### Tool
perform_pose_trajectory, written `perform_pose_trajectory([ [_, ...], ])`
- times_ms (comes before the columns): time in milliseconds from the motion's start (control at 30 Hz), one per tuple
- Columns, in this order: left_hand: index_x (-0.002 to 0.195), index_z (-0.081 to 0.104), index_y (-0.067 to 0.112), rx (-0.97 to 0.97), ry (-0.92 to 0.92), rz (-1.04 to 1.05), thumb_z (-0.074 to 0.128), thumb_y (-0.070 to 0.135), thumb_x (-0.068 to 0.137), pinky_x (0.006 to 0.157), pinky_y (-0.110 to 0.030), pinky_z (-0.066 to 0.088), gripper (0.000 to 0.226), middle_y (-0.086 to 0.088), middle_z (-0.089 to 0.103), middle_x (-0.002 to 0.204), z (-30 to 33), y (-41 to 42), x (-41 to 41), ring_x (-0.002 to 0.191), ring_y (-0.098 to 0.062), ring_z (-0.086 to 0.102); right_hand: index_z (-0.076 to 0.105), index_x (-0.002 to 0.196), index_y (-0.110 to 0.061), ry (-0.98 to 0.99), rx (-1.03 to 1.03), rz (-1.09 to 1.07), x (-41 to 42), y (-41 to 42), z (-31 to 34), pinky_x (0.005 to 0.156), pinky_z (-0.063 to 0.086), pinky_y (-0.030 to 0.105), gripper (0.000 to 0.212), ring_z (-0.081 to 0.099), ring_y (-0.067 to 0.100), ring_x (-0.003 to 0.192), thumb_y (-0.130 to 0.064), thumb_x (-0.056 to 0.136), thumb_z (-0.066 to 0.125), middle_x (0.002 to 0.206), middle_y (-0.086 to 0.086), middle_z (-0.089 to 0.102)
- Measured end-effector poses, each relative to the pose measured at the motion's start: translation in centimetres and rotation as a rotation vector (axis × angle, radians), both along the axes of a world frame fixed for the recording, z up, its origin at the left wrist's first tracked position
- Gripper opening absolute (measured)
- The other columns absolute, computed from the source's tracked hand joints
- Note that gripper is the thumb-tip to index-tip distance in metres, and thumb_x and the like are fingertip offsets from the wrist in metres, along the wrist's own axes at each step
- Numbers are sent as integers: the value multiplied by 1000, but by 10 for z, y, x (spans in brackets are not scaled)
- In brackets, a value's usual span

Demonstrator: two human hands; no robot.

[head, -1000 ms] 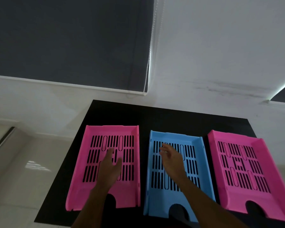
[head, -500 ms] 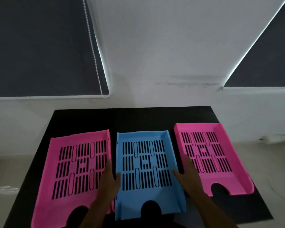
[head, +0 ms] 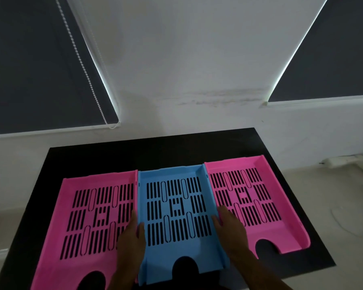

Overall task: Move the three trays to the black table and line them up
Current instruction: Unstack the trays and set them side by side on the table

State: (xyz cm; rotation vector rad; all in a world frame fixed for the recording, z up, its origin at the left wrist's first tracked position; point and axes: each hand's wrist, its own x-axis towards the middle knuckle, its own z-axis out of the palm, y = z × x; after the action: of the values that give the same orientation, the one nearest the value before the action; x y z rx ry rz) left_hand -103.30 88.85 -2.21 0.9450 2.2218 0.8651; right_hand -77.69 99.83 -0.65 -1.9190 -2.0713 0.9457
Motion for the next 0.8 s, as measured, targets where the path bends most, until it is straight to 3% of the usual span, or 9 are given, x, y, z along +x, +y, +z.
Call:
perform_pose_trajectory([
  [100,154,27,12,8,-6,-6,50,21,100,31,-12,34,59,5,38,47,-1,2,1,33,-2,32,49,94,-23,-1,-2,-3,0,2,-1,52,41,12,10,53,-1,64,-26,102,55,76,-11,51],
  [300,152,29,15,13,16,12,49,23,100,31,-13,35,57,5,39,47,-3,4,1,33,-3,33,46,90,-22,3,-5,-3,-2,8,-4,46,47,15,15,55,2,59,-23,102,56,75,-9,53],
  [533,153,24,19,18,10,18,47,22,101,31,-12,34,56,6,40,49,-4,20,-2,31,-2,32,45,89,-22,30,-1,-26,-11,28,1,44,46,5,17,57,-3,55,-19,103,55,72,-12,54],
  [700,152,28,15,17,-6,13,48,19,101,31,-12,33,55,6,38,48,0,54,-17,27,-4,32,44,91,-20,35,20,-30,-29,62,4,39,43,8,16,53,-3,51,-17,103,54,69,-9,52],
  [800,150,32,10,20,2,14,49,16,101,30,-11,31,53,5,38,48,2,78,-27,28,-3,30,42,93,-23,5,38,-23,-39,83,3,44,43,12,17,54,-3,53,-19,102,55,69,-10,53],
])
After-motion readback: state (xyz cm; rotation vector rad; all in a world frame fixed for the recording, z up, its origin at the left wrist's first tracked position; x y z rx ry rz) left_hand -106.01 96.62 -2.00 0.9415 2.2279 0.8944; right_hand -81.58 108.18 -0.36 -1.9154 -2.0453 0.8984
